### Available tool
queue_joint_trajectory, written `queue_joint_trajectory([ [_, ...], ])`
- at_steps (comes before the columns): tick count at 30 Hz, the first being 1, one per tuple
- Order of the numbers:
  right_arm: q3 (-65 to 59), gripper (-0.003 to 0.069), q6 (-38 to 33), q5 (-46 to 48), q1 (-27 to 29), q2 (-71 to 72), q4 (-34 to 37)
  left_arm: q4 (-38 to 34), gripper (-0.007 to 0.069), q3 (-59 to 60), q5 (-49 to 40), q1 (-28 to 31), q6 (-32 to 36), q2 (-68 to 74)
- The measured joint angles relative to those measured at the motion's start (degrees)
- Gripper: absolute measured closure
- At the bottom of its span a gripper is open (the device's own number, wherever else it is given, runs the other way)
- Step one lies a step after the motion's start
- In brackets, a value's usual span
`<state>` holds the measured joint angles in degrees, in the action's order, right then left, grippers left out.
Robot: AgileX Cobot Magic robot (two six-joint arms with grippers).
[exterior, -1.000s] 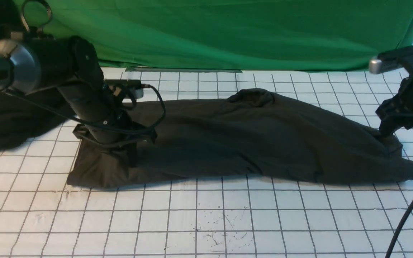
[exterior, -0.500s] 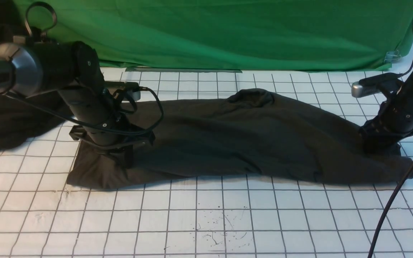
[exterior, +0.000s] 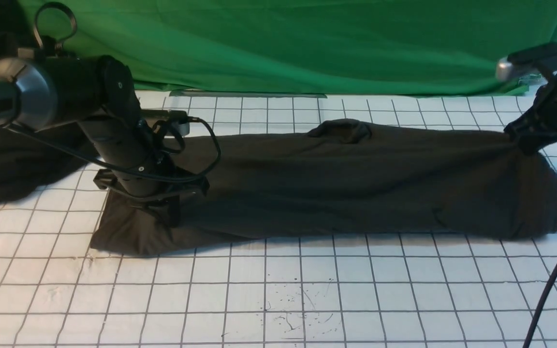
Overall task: Fold a long-sleeved shirt over a white checkered tablecloth.
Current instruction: 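Pull the folded dark garment lengthwise by its ends to straighten it flat on the table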
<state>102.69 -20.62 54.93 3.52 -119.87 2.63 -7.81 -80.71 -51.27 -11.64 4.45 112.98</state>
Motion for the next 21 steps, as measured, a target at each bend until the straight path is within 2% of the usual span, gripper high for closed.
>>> queue_joint_trajectory([
  [5,1.6,0.0644,0.0,0.3,0.6,-3.0,-0.1,0.0,0.0624,0.0,0.0,0.0,0.0,0.0],
  [7,1.6,0.062,0.2,-0.5,0.6,-4.6,-0.2,0.0,0.0624,0.0,0.0,0.0,0.2,0.0],
  [9,1.6,0.0548,1.9,-1.8,0.6,-5.6,-0.5,0.1,0.0624,0.0,0.0,0.0,0.3,-0.1],
  [12,3.1,0.0339,6.1,-0.7,0.6,-5.7,-1.2,1.7,0.0624,0.0,-0.6,0.0,-1.5,-1.3],
  [14,4.5,0.0251,7.0,1.0,0.6,-5.4,-1.4,2.6,0.0624,0.0,-1.0,0.0,-1.7,-2.3],
  [15,7.3,0.0154,8.8,5.7,0.6,-4.6,-1.5,3.6,0.0624,0.0,-1.3,0.3,-2.3,-4.8],
  [18,10.9,0.0111,11.2,11.7,0.6,-2.3,-1.5,5.6,0.0624,0.0,-2.2,1.2,-4.0,-9.6],
  [21,12.3,0.0144,13.7,13.6,0.5,2.7,-0.4,5.3,0.0624,-0.1,-4.1,4.2,-6.4,-14.8],
])
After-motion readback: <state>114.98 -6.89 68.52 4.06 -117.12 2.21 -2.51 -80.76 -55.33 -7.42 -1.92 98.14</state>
